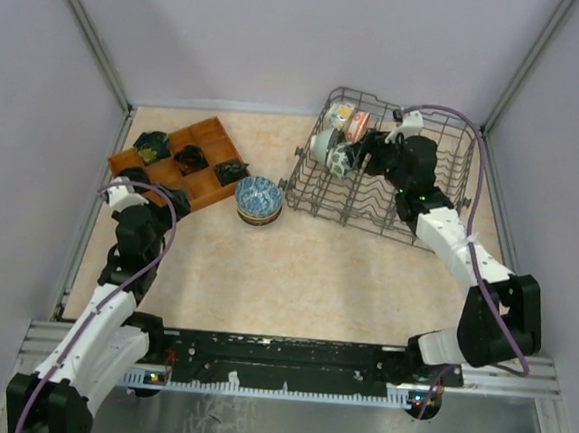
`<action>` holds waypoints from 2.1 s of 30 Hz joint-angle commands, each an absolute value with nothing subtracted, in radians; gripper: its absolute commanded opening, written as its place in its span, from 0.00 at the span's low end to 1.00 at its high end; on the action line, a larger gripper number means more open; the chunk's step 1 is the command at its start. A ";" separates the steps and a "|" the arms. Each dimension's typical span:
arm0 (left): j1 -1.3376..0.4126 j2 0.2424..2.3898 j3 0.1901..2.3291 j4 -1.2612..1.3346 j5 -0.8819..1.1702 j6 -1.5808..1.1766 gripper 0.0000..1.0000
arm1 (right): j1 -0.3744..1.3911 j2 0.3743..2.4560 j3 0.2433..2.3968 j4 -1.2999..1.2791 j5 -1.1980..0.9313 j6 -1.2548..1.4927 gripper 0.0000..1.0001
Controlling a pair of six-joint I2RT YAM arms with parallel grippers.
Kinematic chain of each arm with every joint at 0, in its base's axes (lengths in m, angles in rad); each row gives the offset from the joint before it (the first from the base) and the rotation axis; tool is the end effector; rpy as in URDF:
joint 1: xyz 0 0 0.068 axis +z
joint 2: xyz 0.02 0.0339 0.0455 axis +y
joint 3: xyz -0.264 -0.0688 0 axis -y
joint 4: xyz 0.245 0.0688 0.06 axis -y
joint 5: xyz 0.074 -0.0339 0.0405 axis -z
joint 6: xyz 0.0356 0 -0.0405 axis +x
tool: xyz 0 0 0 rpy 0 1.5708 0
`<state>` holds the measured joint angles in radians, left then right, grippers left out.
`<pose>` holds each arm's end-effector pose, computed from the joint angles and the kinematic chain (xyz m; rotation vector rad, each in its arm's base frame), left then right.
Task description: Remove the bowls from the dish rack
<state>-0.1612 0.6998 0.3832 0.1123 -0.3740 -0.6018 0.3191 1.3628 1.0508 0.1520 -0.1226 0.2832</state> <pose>0.1743 -0.0152 0.2425 -0.6438 1.6446 -0.2225 0.3072 0.1061 0.3363 -0.1235 1.7568 0.5473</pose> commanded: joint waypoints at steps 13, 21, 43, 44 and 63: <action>-0.156 0.788 0.357 0.250 -0.329 -0.616 0.99 | 0.161 1.763 1.075 0.594 -0.465 0.520 0.66; -0.156 0.819 0.360 0.274 -0.337 -0.613 0.99 | 0.161 1.874 1.136 0.629 -0.488 0.538 0.64; -0.157 0.812 0.360 0.263 -0.356 -0.604 0.99 | 0.161 2.000 1.183 0.742 -0.540 0.625 0.32; -0.156 0.810 0.359 0.262 -0.355 -0.604 0.99 | 0.161 2.003 1.182 0.746 -0.542 0.626 0.30; -0.156 0.792 0.359 0.250 -0.356 -0.605 0.99 | 0.160 1.939 1.113 0.896 -0.555 0.702 0.00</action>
